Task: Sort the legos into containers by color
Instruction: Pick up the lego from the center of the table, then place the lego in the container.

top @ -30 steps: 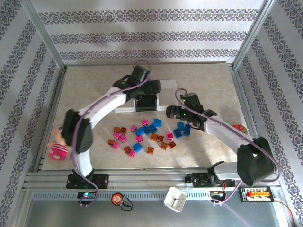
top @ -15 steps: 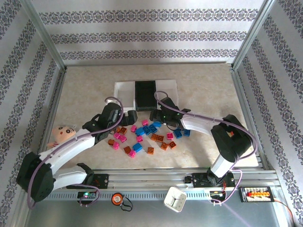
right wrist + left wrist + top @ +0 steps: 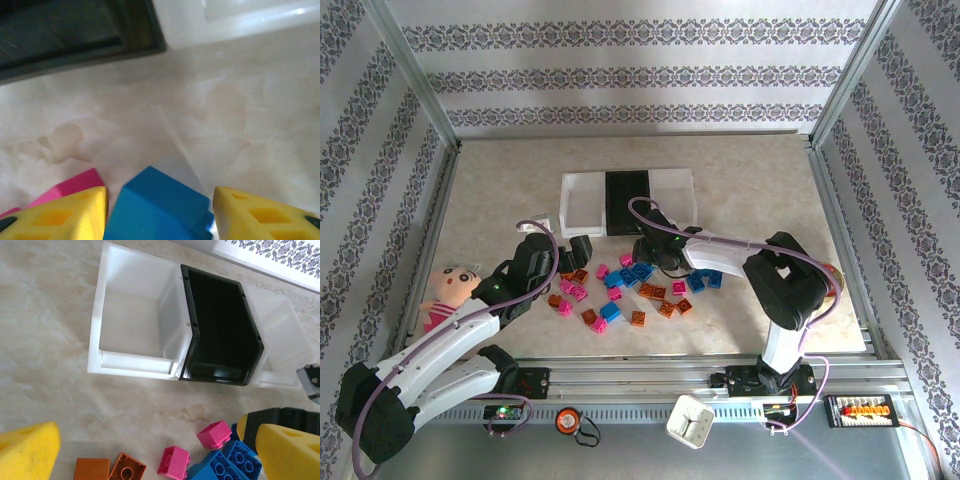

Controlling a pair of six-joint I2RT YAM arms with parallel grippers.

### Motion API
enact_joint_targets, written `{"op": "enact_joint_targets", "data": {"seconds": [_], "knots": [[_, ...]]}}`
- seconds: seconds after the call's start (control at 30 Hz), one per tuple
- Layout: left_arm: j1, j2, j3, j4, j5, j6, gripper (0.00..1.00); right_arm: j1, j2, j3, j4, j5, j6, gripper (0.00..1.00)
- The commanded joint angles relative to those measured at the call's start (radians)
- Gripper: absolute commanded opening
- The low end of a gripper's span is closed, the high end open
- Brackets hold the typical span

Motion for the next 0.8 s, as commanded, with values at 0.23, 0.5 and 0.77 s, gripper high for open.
{"op": "enact_joint_targets", "data": {"seconds": [0.23, 0.5, 0.77], "knots": [[-0.012, -0.016, -0.005, -0.013, -0.053, 0.01, 1.0, 0.007, -0.028, 0.01, -0.054, 0.021, -0.036, 0.4], [-0.01, -0.034, -0.013, -0.052, -0.067, 0.008, 1.0, -0.056, -0.243, 0.032, -0.091, 0.071, -0.191, 0.36], [-0.007, -0.068, -0.049, -0.12, -0.087, -0.036, 1.0, -0.202, -0.151, 0.217, -0.116, 0.125, -0.373, 0.36]]}}
